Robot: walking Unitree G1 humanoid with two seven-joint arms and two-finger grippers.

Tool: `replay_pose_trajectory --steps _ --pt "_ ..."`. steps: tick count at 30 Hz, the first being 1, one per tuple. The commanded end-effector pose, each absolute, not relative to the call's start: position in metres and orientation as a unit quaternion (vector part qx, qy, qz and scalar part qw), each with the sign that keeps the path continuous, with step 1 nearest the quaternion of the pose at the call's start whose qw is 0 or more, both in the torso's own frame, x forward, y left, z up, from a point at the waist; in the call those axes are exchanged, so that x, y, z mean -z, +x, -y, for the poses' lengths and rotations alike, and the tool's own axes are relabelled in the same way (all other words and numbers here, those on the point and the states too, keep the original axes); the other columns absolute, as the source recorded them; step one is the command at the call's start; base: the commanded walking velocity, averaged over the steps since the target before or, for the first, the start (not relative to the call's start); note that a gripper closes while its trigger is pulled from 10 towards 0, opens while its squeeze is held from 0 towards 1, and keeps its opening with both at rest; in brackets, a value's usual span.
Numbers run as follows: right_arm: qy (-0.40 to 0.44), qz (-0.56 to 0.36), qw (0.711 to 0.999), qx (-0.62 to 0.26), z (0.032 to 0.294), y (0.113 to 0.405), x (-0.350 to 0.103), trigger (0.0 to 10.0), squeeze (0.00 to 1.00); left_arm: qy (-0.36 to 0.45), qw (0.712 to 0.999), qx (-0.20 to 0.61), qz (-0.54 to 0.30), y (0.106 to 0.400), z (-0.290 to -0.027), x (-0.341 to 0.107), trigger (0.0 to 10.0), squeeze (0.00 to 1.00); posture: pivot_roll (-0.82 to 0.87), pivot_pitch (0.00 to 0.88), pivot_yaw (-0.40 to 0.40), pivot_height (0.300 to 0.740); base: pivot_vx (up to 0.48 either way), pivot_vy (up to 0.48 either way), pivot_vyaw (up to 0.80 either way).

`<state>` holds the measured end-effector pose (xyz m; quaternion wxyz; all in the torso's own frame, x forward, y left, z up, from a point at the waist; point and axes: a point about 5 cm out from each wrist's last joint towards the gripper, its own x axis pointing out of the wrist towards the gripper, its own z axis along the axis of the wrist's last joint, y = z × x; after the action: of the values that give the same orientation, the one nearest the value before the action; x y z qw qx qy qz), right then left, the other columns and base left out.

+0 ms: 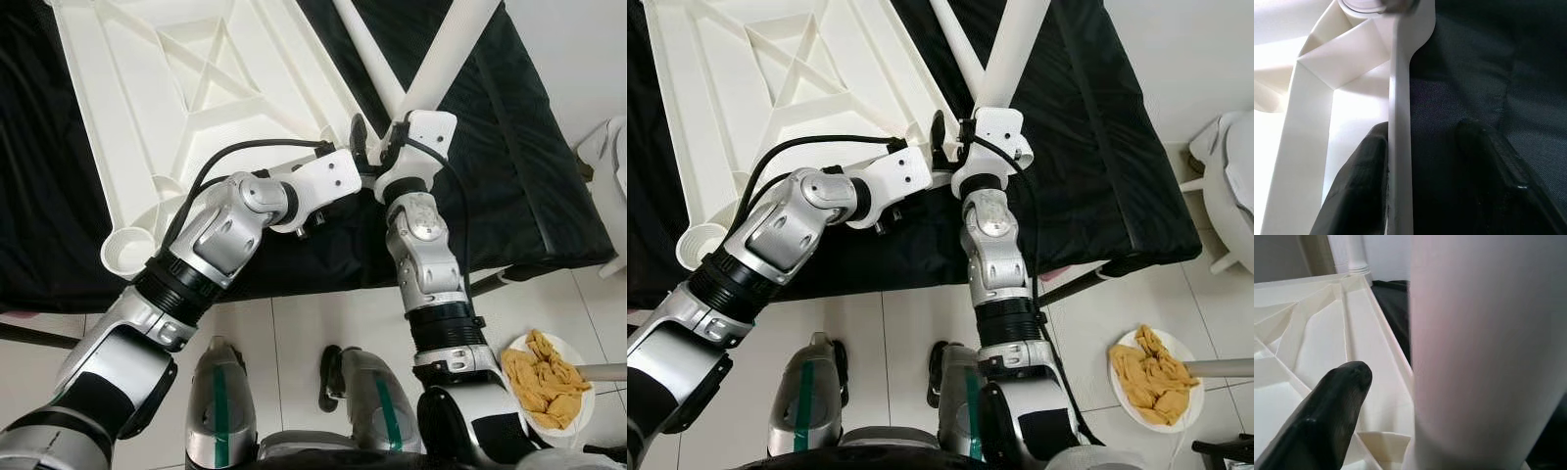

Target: Building children table

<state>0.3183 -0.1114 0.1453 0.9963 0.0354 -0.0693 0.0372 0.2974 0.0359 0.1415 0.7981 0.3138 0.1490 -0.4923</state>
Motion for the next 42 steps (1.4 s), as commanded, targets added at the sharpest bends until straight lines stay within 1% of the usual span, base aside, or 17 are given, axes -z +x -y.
replay_pose_trajectory --steps 1,2,3,7,10,12,13,15,16,19,22,24,27,35,36,37,42 --pt "0.040 0.066 0.996 -0.035 0.115 0.317 -0.145 10.0 1.00 0.315 0.793 0.498 -0.156 0.293 -0.033 -0.136 10.0 0.00 0.01 0.044 -0.079 0.740 0.000 0.000 0.00" --pt "0.042 0.066 0.995 -0.063 0.123 0.318 -0.145 10.0 1.00 0.315 0.792 0.499 -0.156 0.292 -0.033 -0.136 10.0 0.00 0.01 0.041 -0.081 0.740 0.000 0.000 0.00" --pt "0.042 0.064 0.994 -0.082 0.126 0.319 -0.146 10.0 0.00 0.315 0.792 0.499 -0.156 0.292 -0.032 -0.136 10.0 0.00 0.01 0.041 -0.082 0.740 0.000 0.000 0.00" --pt "0.047 0.059 0.991 -0.115 0.132 0.320 -0.145 10.0 0.00 0.315 0.792 0.499 -0.155 0.292 -0.032 -0.136 10.0 0.00 0.01 0.039 -0.082 0.740 0.000 0.000 0.00" --pt "0.029 0.065 0.980 -0.185 0.143 0.322 -0.146 10.0 0.00 0.316 0.792 0.500 -0.154 0.293 -0.031 -0.136 10.0 0.00 0.01 0.032 -0.083 0.740 0.000 0.000 0.00" --pt "0.019 0.053 0.969 -0.239 0.148 0.323 -0.144 10.0 0.00 0.316 0.791 0.501 -0.153 0.293 -0.030 -0.136 10.0 0.00 0.01 0.032 -0.083 0.740 0.000 0.000 0.00" --pt "0.019 0.053 0.969 -0.239 0.148 0.323 -0.144 10.0 0.00 0.316 0.791 0.501 -0.153 0.293 -0.030 -0.136 10.0 0.00 0.01 0.032 -0.083 0.740 0.000 0.000 0.00" --pt "-0.001 0.053 0.959 -0.279 0.152 0.321 -0.142 10.0 0.00 0.316 0.791 0.501 -0.153 0.293 -0.030 -0.136 10.0 0.00 0.01 0.023 -0.081 0.740 0.000 0.000 0.00" --pt "-0.001 0.053 0.959 -0.279 0.152 0.321 -0.142 10.0 0.00 0.316 0.791 0.501 -0.153 0.293 -0.030 -0.136 10.0 0.00 0.01 0.023 -0.081 0.740 0.000 0.000 0.00" --pt "-0.011 0.035 0.947 -0.318 0.164 0.326 -0.137 10.0 0.00 0.317 0.791 0.501 -0.151 0.294 -0.029 -0.137 10.0 0.00 0.01 0.018 -0.080 0.740 0.000 0.000 0.00" --pt "-0.022 0.030 0.948 -0.317 0.175 0.333 -0.138 10.0 0.00 0.318 0.791 0.501 -0.151 0.294 -0.029 -0.137 10.0 0.00 0.01 0.017 -0.080 0.740 0.000 0.000 0.00" --pt "-0.027 0.029 0.948 -0.316 0.178 0.334 -0.138 10.0 0.00 0.318 0.791 0.501 -0.151 0.294 -0.029 -0.137 10.0 0.00 0.01 0.017 -0.080 0.740 0.000 0.000 0.00" --pt "-0.049 0.034 0.950 -0.308 0.189 0.345 -0.144 10.0 0.00 0.318 0.791 0.501 -0.151 0.294 -0.030 -0.137 10.0 0.00 0.01 0.015 -0.078 0.740 0.000 0.000 0.00" --pt "-0.051 0.033 0.945 -0.321 0.190 0.349 -0.146 10.0 0.00 0.318 0.792 0.499 -0.150 0.296 -0.030 -0.137 10.0 0.00 0.02 0.015 -0.077 0.740 0.000 0.000 0.00" --pt "-0.051 0.030 0.943 -0.328 0.189 0.350 -0.145 4.6 0.00 0.318 0.792 0.499 -0.150 0.296 -0.030 -0.138 10.0 0.00 0.01 0.015 -0.076 0.740 0.000 0.000 0.00" --pt "-0.050 0.027 0.940 -0.337 0.188 0.349 -0.143 0.0 0.00 0.318 0.792 0.498 -0.150 0.296 -0.030 -0.138 10.0 0.00 0.02 0.017 -0.076 0.740 0.000 0.000 0.00" --pt "-0.047 0.015 0.931 -0.361 0.184 0.347 -0.135 0.0 0.00 0.318 0.793 0.498 -0.151 0.296 -0.031 -0.138 10.0 0.00 0.01 0.020 -0.077 0.740 0.000 0.000 0.00"
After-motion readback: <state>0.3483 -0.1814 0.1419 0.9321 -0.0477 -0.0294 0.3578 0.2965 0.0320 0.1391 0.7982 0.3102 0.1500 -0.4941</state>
